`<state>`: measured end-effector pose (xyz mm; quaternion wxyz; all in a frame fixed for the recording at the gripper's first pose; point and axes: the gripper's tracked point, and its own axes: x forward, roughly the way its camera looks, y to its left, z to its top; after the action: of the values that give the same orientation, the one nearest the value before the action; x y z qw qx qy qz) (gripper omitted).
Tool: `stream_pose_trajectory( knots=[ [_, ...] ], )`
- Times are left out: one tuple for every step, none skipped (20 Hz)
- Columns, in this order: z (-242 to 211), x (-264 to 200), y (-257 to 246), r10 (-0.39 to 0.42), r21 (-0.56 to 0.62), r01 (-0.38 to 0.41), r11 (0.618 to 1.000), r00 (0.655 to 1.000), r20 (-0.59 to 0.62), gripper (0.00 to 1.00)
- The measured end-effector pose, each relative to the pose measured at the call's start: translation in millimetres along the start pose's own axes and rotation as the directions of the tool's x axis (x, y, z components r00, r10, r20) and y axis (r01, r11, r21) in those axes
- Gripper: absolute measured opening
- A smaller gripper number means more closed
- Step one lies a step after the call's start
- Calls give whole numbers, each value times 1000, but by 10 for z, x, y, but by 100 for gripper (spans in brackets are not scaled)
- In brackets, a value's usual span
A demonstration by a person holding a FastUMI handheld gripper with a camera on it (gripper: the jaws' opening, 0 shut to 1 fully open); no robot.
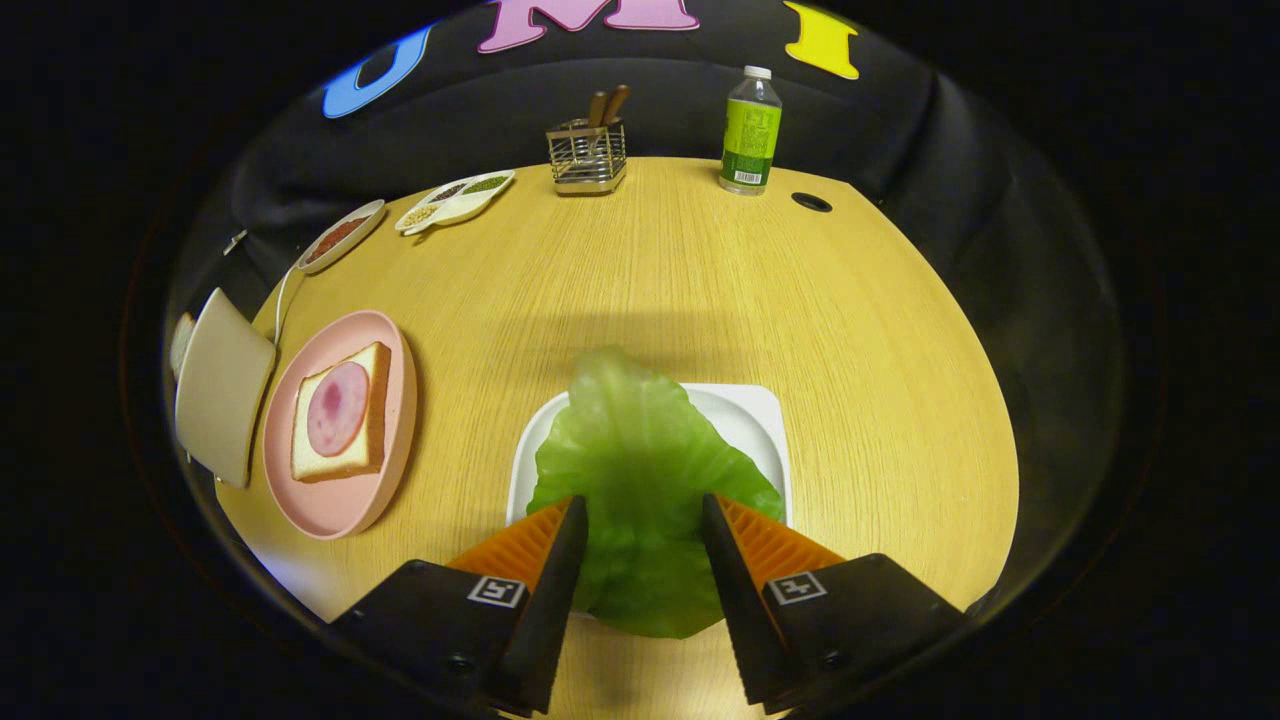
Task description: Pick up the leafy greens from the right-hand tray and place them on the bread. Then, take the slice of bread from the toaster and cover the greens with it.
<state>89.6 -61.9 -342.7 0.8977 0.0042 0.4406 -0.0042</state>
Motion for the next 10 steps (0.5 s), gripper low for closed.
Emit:
stream_pose_trajectory(
  knots=[
    [0,-10,-12,-7,9,7,1000,1000,-4,67],
    [-3,-13,-12,-9,19,9,1000,1000,-8,41],
    [-3,-8,-8,-9,18,10,1000,1000,-9,41],
    [-2,-2,-14,-9,16,10,1000,1000,-15,40],
    [8,-1,-31,-19,39,19,999,1000,-14,40],
    [11,-3,-23,-21,55,22,998,1000,-17,14],
    [25,24,-25,-17,57,18,998,1000,-17,14],
    [12,2,-6,-8,58,9,998,1000,-17,9],
    [12,-3,8,0,56,2,998,1000,-26,8],
    [19,-3,6,4,69,-2,998,1000,-30,6]
  ],
)
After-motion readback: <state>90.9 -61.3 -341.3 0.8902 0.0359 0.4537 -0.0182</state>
